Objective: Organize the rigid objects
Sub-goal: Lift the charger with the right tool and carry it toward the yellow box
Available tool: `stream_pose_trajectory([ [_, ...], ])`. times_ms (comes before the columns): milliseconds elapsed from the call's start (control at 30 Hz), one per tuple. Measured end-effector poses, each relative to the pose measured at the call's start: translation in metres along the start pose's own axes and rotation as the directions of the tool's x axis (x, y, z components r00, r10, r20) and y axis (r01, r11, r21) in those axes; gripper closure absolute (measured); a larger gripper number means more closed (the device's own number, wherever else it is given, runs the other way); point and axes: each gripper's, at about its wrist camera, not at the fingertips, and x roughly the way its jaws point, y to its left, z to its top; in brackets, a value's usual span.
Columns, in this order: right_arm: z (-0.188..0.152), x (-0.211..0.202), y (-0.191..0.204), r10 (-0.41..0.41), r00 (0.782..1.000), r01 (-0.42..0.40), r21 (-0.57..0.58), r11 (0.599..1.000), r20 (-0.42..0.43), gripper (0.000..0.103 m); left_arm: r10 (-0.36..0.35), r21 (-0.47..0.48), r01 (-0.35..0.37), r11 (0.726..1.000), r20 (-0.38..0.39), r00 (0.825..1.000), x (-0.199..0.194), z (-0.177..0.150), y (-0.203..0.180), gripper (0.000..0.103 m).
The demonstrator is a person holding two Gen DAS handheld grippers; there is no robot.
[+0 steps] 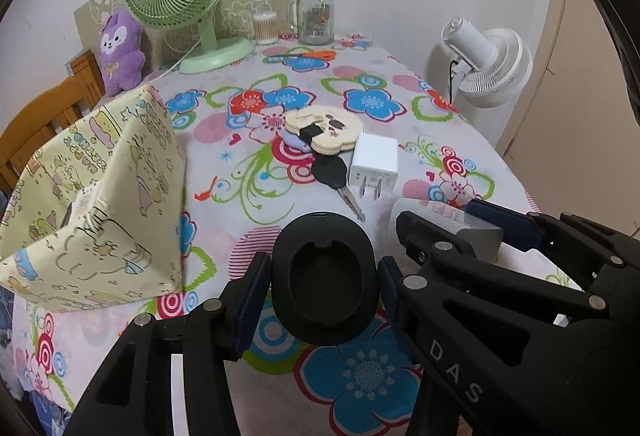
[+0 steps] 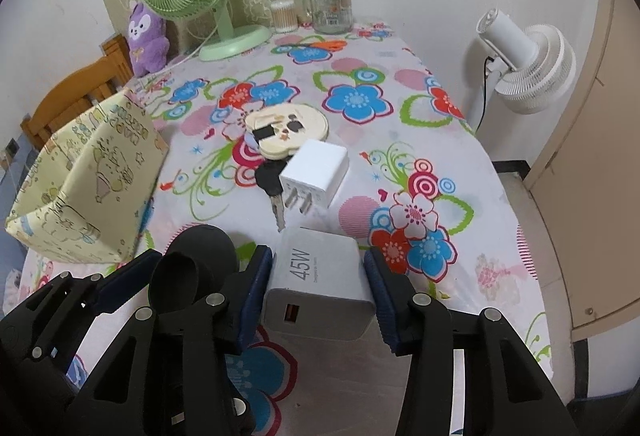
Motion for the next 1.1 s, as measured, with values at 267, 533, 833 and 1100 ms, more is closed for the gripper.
stream_pose_trajectory([
  [267, 0.007, -0.013, 0.006, 0.004, 1.0, -0.004, -0.001, 1.0, 0.02, 0.052, 0.008, -0.002, -0.008, 1.0, 0.019, 1.0, -0.014, 0.006, 0.004, 0.047],
  [533, 0.018, -0.033, 0.014, 0.007, 0.999, -0.006, -0.012, 1.0, 0.052, 0.052, 0.014, -0.006, -0.014, 1.0, 0.05, 0.999, -0.033, 0.016, 0.008, 0.046],
  [833, 0.031, -0.052, 0.025, 0.001, 0.997, 0.002, -0.036, 0.999, 0.081, 0.052, 0.019, -0.013, -0.018, 1.0, 0.075, 0.997, -0.052, 0.027, 0.016, 0.046],
  [1100, 0.042, -0.06, 0.033, 0.007, 0.995, -0.003, -0.049, 0.999, 0.095, 0.052, 0.029, -0.019, -0.027, 0.999, 0.088, 0.996, -0.063, 0.037, 0.023, 0.046],
])
